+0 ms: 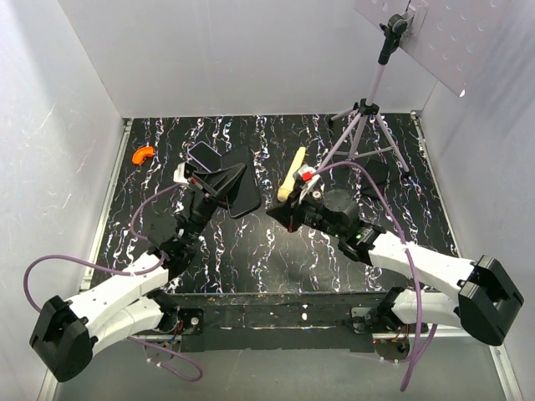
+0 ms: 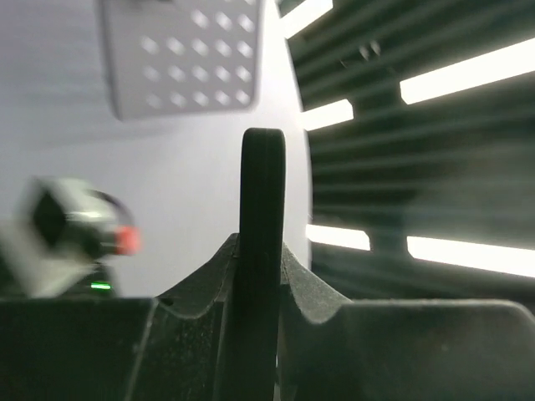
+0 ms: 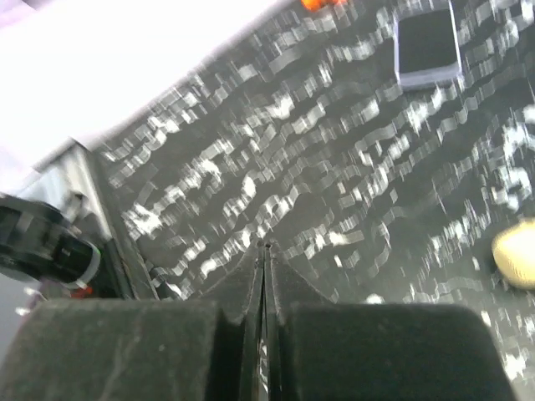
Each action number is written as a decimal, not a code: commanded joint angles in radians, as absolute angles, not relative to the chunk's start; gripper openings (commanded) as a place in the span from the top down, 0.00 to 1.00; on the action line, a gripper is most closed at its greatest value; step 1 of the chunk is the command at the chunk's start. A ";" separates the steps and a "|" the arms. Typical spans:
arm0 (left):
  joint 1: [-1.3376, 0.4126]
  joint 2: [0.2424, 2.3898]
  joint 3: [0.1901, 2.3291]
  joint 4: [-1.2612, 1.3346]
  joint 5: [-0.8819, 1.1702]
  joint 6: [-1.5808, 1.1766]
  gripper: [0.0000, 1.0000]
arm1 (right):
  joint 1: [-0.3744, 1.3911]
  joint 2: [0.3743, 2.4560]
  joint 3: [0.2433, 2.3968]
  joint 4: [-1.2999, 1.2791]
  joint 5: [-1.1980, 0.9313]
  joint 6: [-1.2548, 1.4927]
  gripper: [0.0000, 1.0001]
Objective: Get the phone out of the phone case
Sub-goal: Remove the phone case from the phone.
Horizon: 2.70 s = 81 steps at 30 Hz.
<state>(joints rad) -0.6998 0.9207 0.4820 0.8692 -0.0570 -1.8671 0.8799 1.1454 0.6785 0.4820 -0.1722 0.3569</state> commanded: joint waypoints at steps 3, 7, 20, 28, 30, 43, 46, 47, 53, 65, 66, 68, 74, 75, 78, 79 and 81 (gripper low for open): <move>-0.707 0.878 0.612 0.987 0.046 -1.905 1.00 | 0.887 1.108 0.679 0.286 0.066 0.287 0.99; -0.706 0.845 0.591 0.922 0.021 -1.797 1.00 | 0.848 1.031 0.799 0.034 -0.099 0.516 0.79; -0.683 0.873 0.752 0.522 0.262 -1.350 1.00 | 0.844 0.896 1.041 -0.159 -0.515 0.683 0.19; -0.683 0.830 0.758 0.472 0.253 -1.331 1.00 | 0.841 0.931 1.051 -0.014 -0.653 0.710 0.37; -0.684 0.841 0.755 0.512 0.268 -1.359 1.00 | 0.841 0.959 1.057 0.032 -0.678 0.725 0.40; -0.683 0.868 0.703 0.641 0.282 -1.492 1.00 | 0.841 1.069 1.035 0.183 -0.845 0.721 0.89; -0.683 0.880 0.703 0.673 0.304 -1.577 1.00 | 0.842 1.065 1.008 0.157 -0.830 0.587 0.99; -0.683 0.890 0.701 0.701 0.313 -1.610 1.00 | 0.845 1.054 0.988 0.144 -0.807 0.516 0.99; -0.684 0.927 0.713 0.772 0.373 -1.736 1.00 | 0.850 1.069 1.044 -0.036 -0.588 0.229 0.99; -0.693 0.926 0.703 0.767 0.376 -1.743 1.00 | 0.946 1.192 1.313 -0.436 0.443 0.543 0.99; -0.696 0.937 0.703 0.778 0.373 -1.752 1.00 | 0.978 1.209 1.322 -0.480 0.542 0.569 0.99; -0.703 0.966 0.706 0.814 0.374 -1.782 1.00 | 1.026 1.267 1.347 -0.559 0.719 0.616 0.99; -0.715 1.032 0.712 0.936 0.359 -1.862 1.00 | 0.996 1.290 1.298 -0.493 0.485 0.585 0.99; -0.715 1.034 0.713 0.945 0.356 -1.865 1.00 | 0.953 1.264 1.257 -0.413 0.293 0.597 0.99; -0.719 1.048 0.724 0.980 0.342 -1.890 1.00 | 0.910 1.229 1.173 -0.343 0.072 0.623 0.99; -0.722 1.055 0.730 0.997 0.341 -1.899 1.00 | 0.919 1.236 1.186 -0.395 0.159 0.594 0.99; -0.726 1.071 0.745 1.018 0.344 -1.907 1.00 | 0.939 1.270 1.235 -0.503 0.285 0.530 0.99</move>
